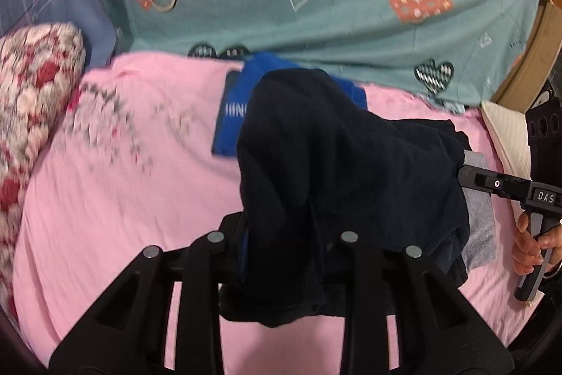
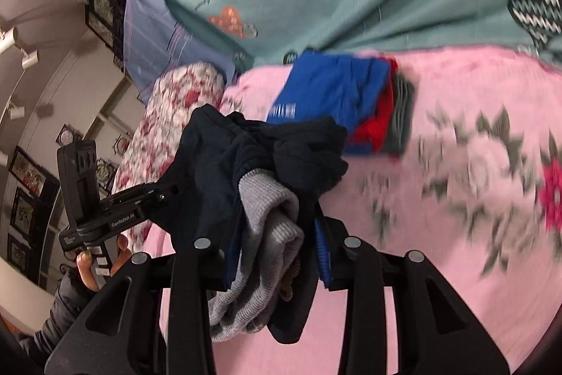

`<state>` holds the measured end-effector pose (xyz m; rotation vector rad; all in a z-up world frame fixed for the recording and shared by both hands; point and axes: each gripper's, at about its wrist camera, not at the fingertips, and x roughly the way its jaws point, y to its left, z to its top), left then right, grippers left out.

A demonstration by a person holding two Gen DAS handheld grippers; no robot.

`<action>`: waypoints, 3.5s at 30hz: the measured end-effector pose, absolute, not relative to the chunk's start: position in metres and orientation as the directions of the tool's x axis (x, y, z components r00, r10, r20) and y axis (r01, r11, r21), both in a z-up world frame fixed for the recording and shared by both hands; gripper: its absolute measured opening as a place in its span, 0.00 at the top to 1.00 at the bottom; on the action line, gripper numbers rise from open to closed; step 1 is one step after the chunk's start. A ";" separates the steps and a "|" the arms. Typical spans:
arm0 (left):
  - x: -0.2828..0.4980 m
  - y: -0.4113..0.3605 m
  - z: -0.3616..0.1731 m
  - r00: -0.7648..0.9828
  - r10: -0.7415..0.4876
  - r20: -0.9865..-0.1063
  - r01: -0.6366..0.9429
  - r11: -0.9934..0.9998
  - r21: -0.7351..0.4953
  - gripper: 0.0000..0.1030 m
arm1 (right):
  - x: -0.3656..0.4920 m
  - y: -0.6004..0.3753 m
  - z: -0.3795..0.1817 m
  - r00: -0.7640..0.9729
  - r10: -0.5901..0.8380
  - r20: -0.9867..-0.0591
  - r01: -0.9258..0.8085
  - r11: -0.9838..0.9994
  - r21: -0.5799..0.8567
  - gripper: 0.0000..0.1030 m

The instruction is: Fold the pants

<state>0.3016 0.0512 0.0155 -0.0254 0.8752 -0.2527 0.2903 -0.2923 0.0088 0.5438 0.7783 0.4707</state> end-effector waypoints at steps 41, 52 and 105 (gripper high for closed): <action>0.506 0.007 -0.069 0.628 0.028 -0.778 0.109 0.986 0.124 0.15 | 0.453 -0.257 -0.044 0.747 0.246 -0.617 -0.265 0.962 0.062 0.34; 0.430 0.021 -0.028 0.637 0.100 -0.765 0.028 0.988 0.152 0.15 | 0.410 -0.266 0.007 0.786 0.167 -0.595 -0.194 0.981 0.019 0.33; 0.076 -0.021 0.066 0.681 0.098 -0.726 -0.019 0.993 0.116 0.02 | 0.057 -0.198 0.057 0.842 0.004 -0.540 0.003 1.000 0.013 0.01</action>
